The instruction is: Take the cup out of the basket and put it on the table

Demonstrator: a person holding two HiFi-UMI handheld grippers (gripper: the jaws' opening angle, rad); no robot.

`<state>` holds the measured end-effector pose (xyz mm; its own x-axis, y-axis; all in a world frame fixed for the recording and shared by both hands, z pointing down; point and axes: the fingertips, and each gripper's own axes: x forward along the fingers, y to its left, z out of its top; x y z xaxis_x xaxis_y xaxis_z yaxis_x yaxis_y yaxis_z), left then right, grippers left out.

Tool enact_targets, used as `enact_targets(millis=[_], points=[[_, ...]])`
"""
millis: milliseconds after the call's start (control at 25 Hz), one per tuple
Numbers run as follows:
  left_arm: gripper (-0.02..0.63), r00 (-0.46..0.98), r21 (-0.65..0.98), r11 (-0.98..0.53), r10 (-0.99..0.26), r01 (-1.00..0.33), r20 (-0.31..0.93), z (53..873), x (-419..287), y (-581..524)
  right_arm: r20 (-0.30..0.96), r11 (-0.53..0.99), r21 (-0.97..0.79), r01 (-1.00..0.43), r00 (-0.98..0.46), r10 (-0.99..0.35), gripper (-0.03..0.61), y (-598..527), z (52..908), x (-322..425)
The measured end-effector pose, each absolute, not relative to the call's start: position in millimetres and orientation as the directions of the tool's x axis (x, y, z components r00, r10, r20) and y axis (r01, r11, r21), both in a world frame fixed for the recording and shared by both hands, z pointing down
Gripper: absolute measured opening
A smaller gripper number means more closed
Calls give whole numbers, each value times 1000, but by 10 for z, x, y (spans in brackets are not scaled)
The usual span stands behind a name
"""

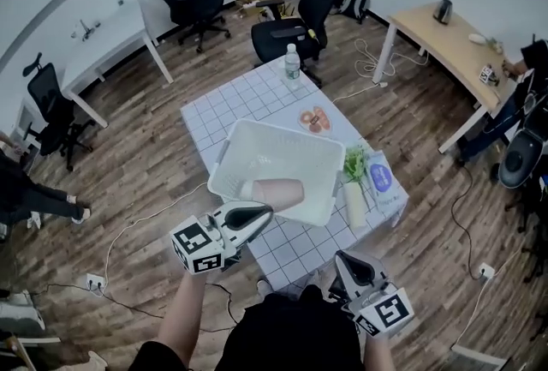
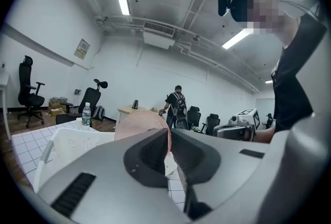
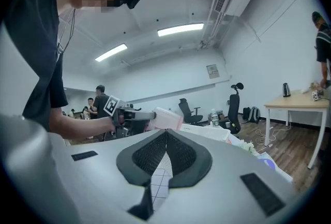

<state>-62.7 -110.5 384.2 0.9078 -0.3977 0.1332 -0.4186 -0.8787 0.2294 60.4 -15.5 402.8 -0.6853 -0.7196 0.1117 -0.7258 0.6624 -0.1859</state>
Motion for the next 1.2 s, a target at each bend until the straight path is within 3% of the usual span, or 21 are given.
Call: enact_targets(millis=[360, 800, 1200], points=[[21, 839, 196, -821, -544, -537, 16, 3590, -878, -611, 127, 718, -182, -672, -740, -661, 23, -167, 4055, 331], [21, 773, 196, -767, -632, -611, -62, 3645, -995, -146, 132, 755, -181, -631, -776, -617, 23, -211, 4061, 66], [21, 751, 204, -735, -660, -646, 0, 3937, -1103, 112, 130, 774, -176, -609, -793, -594, 23, -189, 4060, -115]])
